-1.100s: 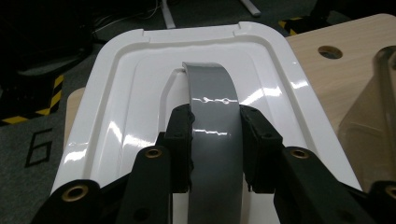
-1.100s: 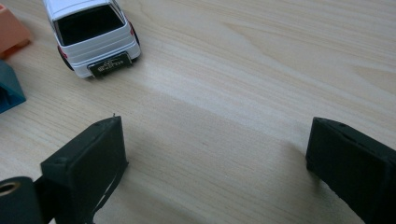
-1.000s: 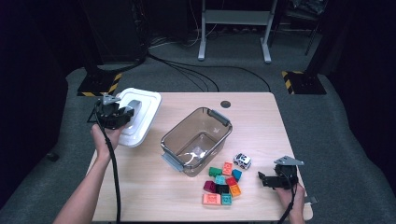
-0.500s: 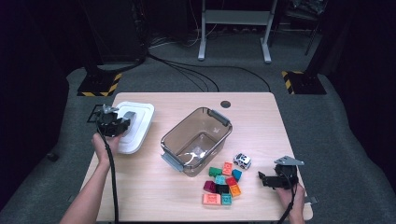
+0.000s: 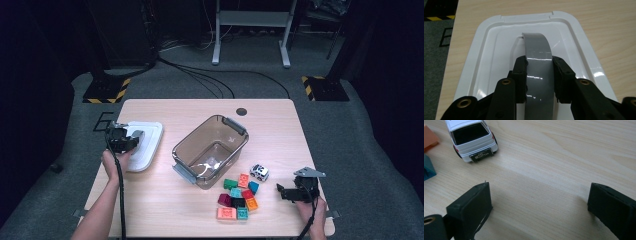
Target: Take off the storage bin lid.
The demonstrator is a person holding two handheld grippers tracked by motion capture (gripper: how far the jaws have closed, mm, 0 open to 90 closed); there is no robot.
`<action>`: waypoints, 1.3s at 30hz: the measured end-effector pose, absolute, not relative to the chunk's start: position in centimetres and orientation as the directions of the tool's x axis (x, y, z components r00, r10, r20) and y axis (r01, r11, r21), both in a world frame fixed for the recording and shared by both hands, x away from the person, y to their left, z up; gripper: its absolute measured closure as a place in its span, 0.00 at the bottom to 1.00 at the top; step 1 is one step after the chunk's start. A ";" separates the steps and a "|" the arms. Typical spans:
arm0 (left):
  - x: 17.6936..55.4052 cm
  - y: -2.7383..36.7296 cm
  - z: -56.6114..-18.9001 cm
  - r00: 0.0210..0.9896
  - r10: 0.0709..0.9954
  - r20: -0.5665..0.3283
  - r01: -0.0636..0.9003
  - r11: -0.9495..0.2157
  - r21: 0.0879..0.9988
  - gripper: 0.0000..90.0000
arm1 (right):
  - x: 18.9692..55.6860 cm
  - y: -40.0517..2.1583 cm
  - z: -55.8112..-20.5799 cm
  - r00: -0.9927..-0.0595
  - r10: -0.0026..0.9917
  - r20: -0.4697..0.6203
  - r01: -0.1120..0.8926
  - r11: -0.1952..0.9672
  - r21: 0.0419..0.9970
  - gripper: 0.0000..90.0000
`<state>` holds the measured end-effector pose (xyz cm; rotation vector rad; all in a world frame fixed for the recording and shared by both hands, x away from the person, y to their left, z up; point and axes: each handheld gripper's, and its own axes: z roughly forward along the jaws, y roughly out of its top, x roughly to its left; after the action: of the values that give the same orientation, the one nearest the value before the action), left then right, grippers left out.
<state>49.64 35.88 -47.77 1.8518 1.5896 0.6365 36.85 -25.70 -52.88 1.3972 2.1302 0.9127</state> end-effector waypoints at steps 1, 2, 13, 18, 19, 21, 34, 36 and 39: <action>49.7 36.1 -48.1 0.162 0.986 -0.046 0.703 -0.083 0.706 0.74 | 36.9 -25.7 -52.9 -0.399 0.917 -0.001 0.632 0.276 0.724 0.05; 49.7 36.1 -48.1 0.162 0.986 -0.046 0.703 -0.083 0.706 0.74 | 36.9 -25.7 -52.9 -0.399 0.917 -0.001 0.632 0.276 0.724 0.05; 48.3 36.8 -48.6 0.201 0.976 -0.083 0.712 -0.087 0.697 0.35 | 36.9 -25.7 -52.9 -0.398 0.917 -0.001 0.633 0.275 0.724 0.05; 46.9 36.6 -48.1 0.229 0.970 -0.078 0.689 -0.105 0.718 0.17 | 36.9 -25.7 -52.9 -0.407 0.913 -0.007 0.630 0.286 0.721 0.03; 46.5 36.4 -47.9 0.237 0.969 -0.072 0.678 -0.112 0.726 0.17 | 36.9 -25.7 -52.9 -0.407 0.913 -0.009 0.631 0.288 0.721 0.03; 45.5 36.0 -47.7 0.260 0.964 -0.057 0.660 -0.134 0.740 0.16 | 36.9 -25.7 -52.9 -0.407 0.913 -0.009 0.631 0.288 0.720 0.03; 37.6 35.0 -49.9 0.334 0.943 0.016 0.640 -0.239 0.730 0.02 | 37.0 -25.6 -52.9 -0.385 0.923 -0.002 0.644 0.271 0.716 0.00; 37.2 35.0 -50.4 0.336 0.942 0.026 0.645 -0.250 0.722 0.02 | 37.0 -25.6 -52.9 -0.385 0.923 -0.002 0.644 0.270 0.716 0.00; 35.6 35.1 -52.1 0.334 0.941 0.046 0.665 -0.269 0.697 0.00 | 37.0 -25.6 -52.9 -0.384 0.923 0.000 0.646 0.269 0.714 0.00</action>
<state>35.60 35.08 -52.07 2.0259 1.4031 0.6237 37.03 -25.61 -52.91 1.4189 2.1263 0.8933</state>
